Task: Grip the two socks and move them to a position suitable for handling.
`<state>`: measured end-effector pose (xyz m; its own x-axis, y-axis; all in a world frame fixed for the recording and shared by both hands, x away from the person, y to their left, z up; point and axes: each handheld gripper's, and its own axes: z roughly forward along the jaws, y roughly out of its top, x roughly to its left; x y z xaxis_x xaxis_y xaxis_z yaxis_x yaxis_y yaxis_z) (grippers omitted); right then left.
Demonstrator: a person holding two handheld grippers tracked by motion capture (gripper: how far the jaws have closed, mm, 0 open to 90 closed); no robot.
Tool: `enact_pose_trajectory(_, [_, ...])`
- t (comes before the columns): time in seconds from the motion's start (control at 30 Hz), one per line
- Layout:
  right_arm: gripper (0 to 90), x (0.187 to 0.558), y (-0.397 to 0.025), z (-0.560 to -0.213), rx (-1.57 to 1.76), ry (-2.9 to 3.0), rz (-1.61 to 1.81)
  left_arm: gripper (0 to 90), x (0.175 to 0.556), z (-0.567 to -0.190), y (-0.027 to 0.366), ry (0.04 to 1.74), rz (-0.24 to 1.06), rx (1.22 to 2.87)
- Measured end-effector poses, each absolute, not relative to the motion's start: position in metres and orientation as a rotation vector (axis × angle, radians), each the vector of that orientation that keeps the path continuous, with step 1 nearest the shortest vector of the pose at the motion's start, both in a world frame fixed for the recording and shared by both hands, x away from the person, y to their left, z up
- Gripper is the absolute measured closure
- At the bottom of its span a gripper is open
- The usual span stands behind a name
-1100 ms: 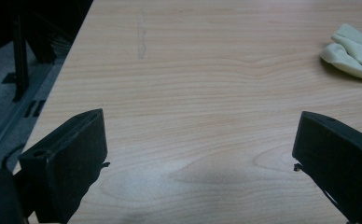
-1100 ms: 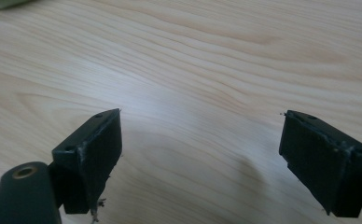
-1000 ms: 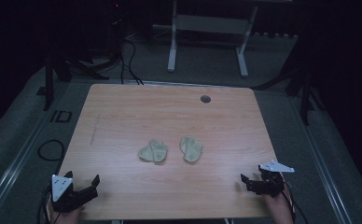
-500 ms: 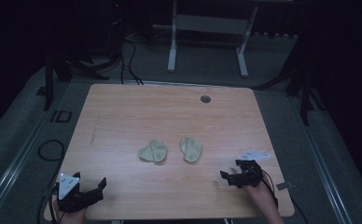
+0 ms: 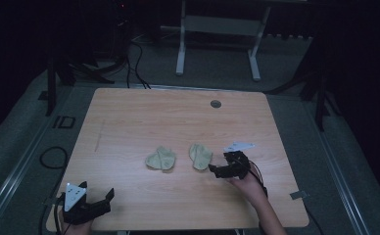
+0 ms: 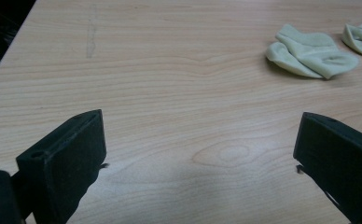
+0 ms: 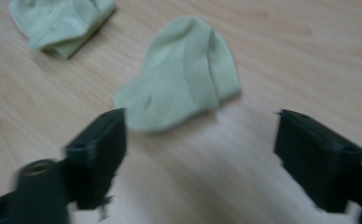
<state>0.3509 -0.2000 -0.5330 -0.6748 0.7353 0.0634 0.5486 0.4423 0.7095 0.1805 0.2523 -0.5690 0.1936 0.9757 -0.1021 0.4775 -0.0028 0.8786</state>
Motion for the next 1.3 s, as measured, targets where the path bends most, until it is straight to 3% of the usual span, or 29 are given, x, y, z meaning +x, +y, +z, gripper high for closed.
enact_pose_trajectory(0.4, [25.5, 0.387, -0.149, -0.536, 1.058, 2.49, 0.985, 2.5, 0.179, -0.57, 0.254, 1.412, 0.733, 1.612])
enact_pose_trajectory(0.7, [34.8, 0.398, -0.134, -0.556, 1.002, 2.493, 0.847, 2.5, 0.178, -0.57, 0.254, 1.405, 0.728, 1.617])
enact_pose_trajectory(0.83, [42.7, 0.399, -0.137, -0.557, 1.017, 2.51, 0.893, 2.5, 0.178, -0.57, 0.255, 1.408, 0.728, 1.616])
enact_pose_trajectory(0.87, [46.5, 0.398, -0.138, -0.557, 1.004, 2.513, 0.908, 2.5, 0.178, -0.57, 0.256, 1.411, 0.724, 1.612])
enact_pose_trajectory(0.9, [56.9, 0.397, -0.138, -0.556, 0.988, 2.523, 0.912, 2.5, 0.178, -0.57, 0.256, 1.412, 0.725, 1.612])
enact_pose_trajectory(1.07, [75.0, 0.397, -0.139, -0.555, 0.978, 2.522, 0.913, 2.5, 0.178, -0.57, 0.255, 1.411, 0.724, 1.615])
enact_pose_trajectory(1.3, [80.5, 0.397, -0.134, -0.55, 0.944, 2.563, 0.856, 2.5, 0.179, -0.571, 0.254, 1.409, 0.725, 1.624])
